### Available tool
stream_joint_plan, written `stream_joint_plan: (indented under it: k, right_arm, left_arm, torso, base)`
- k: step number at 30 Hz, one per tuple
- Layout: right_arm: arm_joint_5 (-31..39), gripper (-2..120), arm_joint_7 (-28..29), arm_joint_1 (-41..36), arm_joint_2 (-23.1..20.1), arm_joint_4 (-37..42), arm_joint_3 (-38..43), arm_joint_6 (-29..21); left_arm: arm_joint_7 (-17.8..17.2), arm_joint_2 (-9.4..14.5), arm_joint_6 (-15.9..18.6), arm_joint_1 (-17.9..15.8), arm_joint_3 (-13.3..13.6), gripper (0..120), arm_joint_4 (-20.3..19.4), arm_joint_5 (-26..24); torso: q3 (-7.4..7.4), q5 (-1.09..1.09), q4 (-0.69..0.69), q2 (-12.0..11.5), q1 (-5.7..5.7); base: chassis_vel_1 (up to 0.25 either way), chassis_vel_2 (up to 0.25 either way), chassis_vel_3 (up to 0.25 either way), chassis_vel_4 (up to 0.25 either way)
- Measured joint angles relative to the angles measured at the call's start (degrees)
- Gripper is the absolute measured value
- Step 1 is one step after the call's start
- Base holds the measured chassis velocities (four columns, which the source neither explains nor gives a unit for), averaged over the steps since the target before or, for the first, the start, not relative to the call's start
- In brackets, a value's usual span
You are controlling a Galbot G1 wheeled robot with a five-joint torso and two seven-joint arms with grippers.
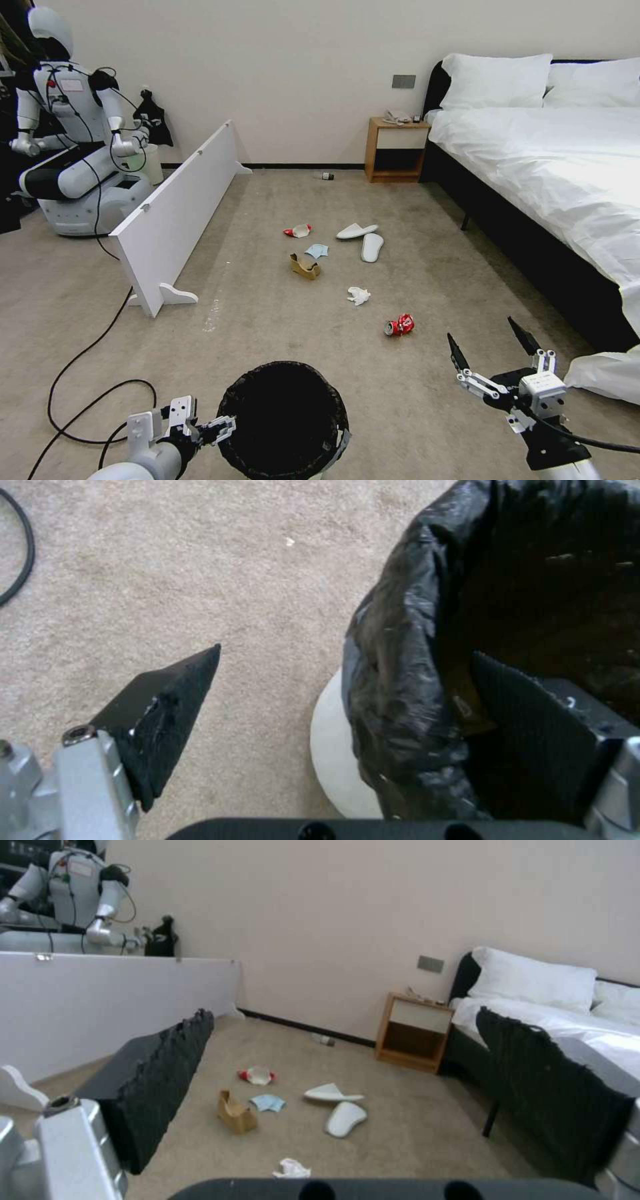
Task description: Pick up the trash bin, then pick up the garbage from the floor and place it into the trash bin.
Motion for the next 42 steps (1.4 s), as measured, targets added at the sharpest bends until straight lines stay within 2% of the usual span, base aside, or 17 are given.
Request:
stream_joint_plan:
  k: [13, 18, 19, 21, 22, 24, 25, 26, 30, 31, 32, 38, 42]
  right_arm:
    - [-0.18, 100, -0.12, -0.69, 0.24, 1.28, -0.14, 0.08]
    - [-0.18, 100, -0.15, -0.9, 0.23, 1.85, -0.19, 0.08]
    - [-0.18, 100, -0.15, -0.9, 0.23, 1.85, -0.19, 0.08]
    - [-0.13, 100, -0.16, -1.02, 0.17, 2.09, -0.2, 0.08]
    - [-0.13, 100, -0.16, -1.02, 0.17, 2.09, -0.2, 0.08]
    - [-0.07, 100, -0.17, -1.09, 0.15, 2.28, -0.19, 0.08]
    - [-0.07, 100, -0.17, -1.09, 0.15, 2.28, -0.19, 0.08]
    - [-0.05, 100, -0.17, -1.12, 0.14, 2.42, -0.17, 0.07]
    - [0.0, 100, -0.17, -1.24, 0.1, 2.72, -0.05, 0.06]
    - [0.0, 100, -0.17, -1.29, 0.09, 2.81, 0.07, 0.06]
    - [0.0, 100, -0.17, -1.29, 0.09, 2.81, 0.07, 0.06]
    - [-0.07, 100, -0.18, -1.37, 0.09, 2.81, 0.2, 0.06]
    - [-0.09, 100, -0.19, -1.46, 0.08, 2.9, 0.52, 0.07]
  left_arm:
    - [-0.2, -0.32, -0.05, -2.0, 1.93, 97, 2.73, 0.22]
    - [-0.49, -0.44, -0.06, -2.7, 3.21, 77, 4.14, 0.41]
    - [-0.49, -0.44, -0.06, -2.7, 3.21, 77, 4.14, 0.41]
    - [-0.44, -0.45, -0.07, -2.7, 3.35, 65, 4.48, 0.45]
    - [-0.44, -0.45, -0.07, -2.7, 3.35, 65, 4.48, 0.45]
    - [-0.34, -0.44, -0.09, -2.7, 3.36, 55, 4.81, 0.48]
    - [-0.34, -0.44, -0.09, -2.7, 3.36, 55, 4.81, 0.48]
    - [-0.31, -0.41, -0.09, -2.69, 3.36, 47, 4.91, 0.49]
    - [-0.24, -0.35, -0.09, -2.63, 3.46, 36, 4.88, 0.48]
    - [-0.2, -0.32, -0.09, -2.54, 3.53, 28, 4.62, 0.49]
    - [-0.2, -0.32, -0.09, -2.54, 3.53, 28, 4.62, 0.49]
    - [-0.12, -0.49, -0.09, -1.78, 3.45, 5, 3.49, 0.49]
    - [-0.12, -0.53, -0.08, -1.3, 3.16, 4, 3.16, 0.53]
  torso:
    - [0.0, 0.0, 0.0, 0.0, 0.0]
    - [0.0, 0.0, 0.0, 0.0, 0.0]
    - [0.0, 0.0, 0.0, 0.0, 0.0]
    - [0.0, 0.0, 0.0, 0.0, 0.0]
    - [0.0, 0.0, 0.0, 0.0, 0.0]
    - [0.0, 0.0, 0.0, 0.0, 0.0]
    - [0.0, 0.0, 0.0, 0.0, 0.0]
    - [0.0, 0.0, 0.0, 0.0, 0.0]
    - [0.0, 0.0, 0.0, 0.0, 0.0]
    - [0.0, 0.0, 0.0, 0.0, 0.0]
    - [0.0, 0.0, 0.0, 0.0, 0.0]
    - [0.0, 0.0, 0.0, 0.0, 0.0]
    - [0.0, 0.0, 0.0, 0.0, 0.0]
  base:
    - [0.0, 0.0, 0.0, 0.0]
    - [0.0, 0.0, 0.0, 0.0]
    - [0.0, 0.0, 0.0, 0.0]
    - [0.0, 0.0, 0.0, 0.0]
    - [0.0, 0.0, 0.0, 0.0]
    - [0.0, 0.0, 0.0, 0.0]
    - [0.0, 0.0, 0.0, 0.0]
    - [0.0, 0.0, 0.0, 0.0]
    - [0.0, 0.0, 0.0, 0.0]
    - [0.0, 0.0, 0.0, 0.0]
    - [0.0, 0.0, 0.0, 0.0]
    - [0.0, 0.0, 0.0, 0.0]
    - [0.0, 0.0, 0.0, 0.0]
